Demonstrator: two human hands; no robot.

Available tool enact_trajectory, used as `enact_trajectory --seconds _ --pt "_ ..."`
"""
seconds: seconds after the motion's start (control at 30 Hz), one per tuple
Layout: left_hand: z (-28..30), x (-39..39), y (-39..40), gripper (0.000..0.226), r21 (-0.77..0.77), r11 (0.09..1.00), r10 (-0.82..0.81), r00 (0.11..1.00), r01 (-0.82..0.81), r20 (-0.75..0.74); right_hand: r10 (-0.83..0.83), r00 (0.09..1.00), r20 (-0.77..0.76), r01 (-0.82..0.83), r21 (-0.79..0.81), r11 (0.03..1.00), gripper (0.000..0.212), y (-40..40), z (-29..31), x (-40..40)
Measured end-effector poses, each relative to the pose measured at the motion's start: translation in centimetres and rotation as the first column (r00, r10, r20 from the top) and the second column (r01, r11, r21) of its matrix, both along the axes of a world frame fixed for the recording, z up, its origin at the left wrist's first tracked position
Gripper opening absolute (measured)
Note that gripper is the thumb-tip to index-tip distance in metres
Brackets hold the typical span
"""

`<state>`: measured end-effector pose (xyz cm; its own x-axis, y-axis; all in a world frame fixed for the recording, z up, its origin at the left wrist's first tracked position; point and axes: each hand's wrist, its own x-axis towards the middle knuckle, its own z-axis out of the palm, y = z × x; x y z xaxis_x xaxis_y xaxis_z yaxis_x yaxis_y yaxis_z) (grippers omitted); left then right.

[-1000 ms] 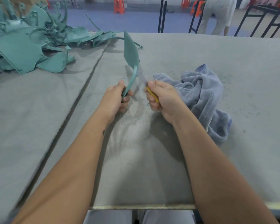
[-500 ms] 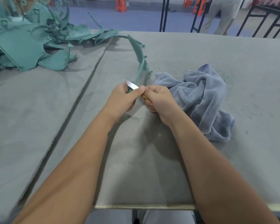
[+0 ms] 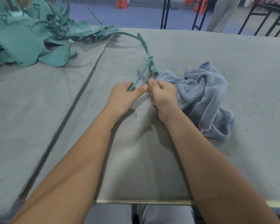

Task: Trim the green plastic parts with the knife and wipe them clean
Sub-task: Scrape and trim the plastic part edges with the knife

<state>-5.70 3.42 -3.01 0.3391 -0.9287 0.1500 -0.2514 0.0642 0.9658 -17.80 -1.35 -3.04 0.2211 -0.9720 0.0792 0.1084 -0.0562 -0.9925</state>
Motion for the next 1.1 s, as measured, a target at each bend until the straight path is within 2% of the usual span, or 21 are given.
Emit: enact_trajectory --seconds 0.13,0.2,0.3,0.37,0.4,0.43,0.5,0.53,0.6,0.7,0.83,1.0,1.1 --pt "-0.3 0.4 0.2 0.055 -0.008 0.996 -0.092 0.996 0.092 -0.018 -0.065 0.998 0.025 0.063 0.079 0.995 0.037 -0.5 0.3 -0.1" --pt "-0.3 0.5 0.2 0.053 0.024 0.989 -0.147 0.989 0.147 -0.016 -0.032 0.998 0.052 0.028 0.08 0.996 0.036 -0.2 0.3 -0.2" --pt "-0.2 0.5 0.3 0.045 0.039 0.98 -0.193 0.981 0.194 -0.017 0.157 0.984 0.088 -0.161 0.042 0.986 0.041 0.5 0.4 -0.7" --pt "-0.1 0.4 0.3 0.022 -0.038 0.952 -0.305 0.95 0.303 -0.062 0.291 0.956 0.028 -0.292 0.014 0.956 0.043 0.7 0.5 -0.9" --pt "-0.1 0.4 0.2 0.022 -0.074 0.928 -0.371 0.925 0.366 -0.076 0.337 0.941 -0.021 -0.336 0.008 0.942 0.041 0.8 0.6 -1.0" --pt "0.3 0.2 0.5 0.032 -0.094 0.913 -0.404 0.91 0.396 -0.09 0.367 0.928 -0.069 -0.368 0.005 0.93 0.038 0.8 0.7 -1.1" --pt "0.6 0.1 0.8 0.026 -0.086 0.918 -0.396 0.899 0.387 -0.187 0.397 0.911 -0.114 -0.398 0.01 0.917 0.035 0.8 0.9 -1.3" --pt "0.5 0.3 0.7 0.035 -0.063 0.926 -0.376 0.887 0.373 -0.266 0.401 0.91 -0.103 -0.402 0.017 0.916 0.035 0.9 0.9 -1.4" --pt "0.5 0.4 0.6 0.05 -0.058 0.914 -0.386 0.816 0.401 -0.43 0.401 0.915 -0.039 -0.4 0.034 0.916 0.04 0.8 1.0 -1.6" --pt "0.8 0.3 0.7 0.047 -0.125 0.886 -0.441 0.729 0.446 -0.524 0.391 0.919 0.048 -0.393 0.075 0.916 0.052 0.6 1.1 -1.8" --pt "0.8 0.3 0.8 0.036 -0.153 0.882 -0.462 0.748 0.446 -0.476 0.399 0.916 0.052 -0.402 0.096 0.911 0.051 0.5 1.1 -2.0" --pt "0.5 0.4 1.0 0.037 -0.118 0.889 -0.455 0.831 0.442 -0.321 0.405 0.914 0.005 -0.405 0.056 0.913 0.041 0.2 0.7 -2.1" --pt "0.6 0.4 1.0 0.039 -0.076 0.899 -0.433 0.848 0.432 -0.304 0.387 0.922 -0.008 -0.387 0.037 0.921 0.045 0.2 0.5 -2.0"
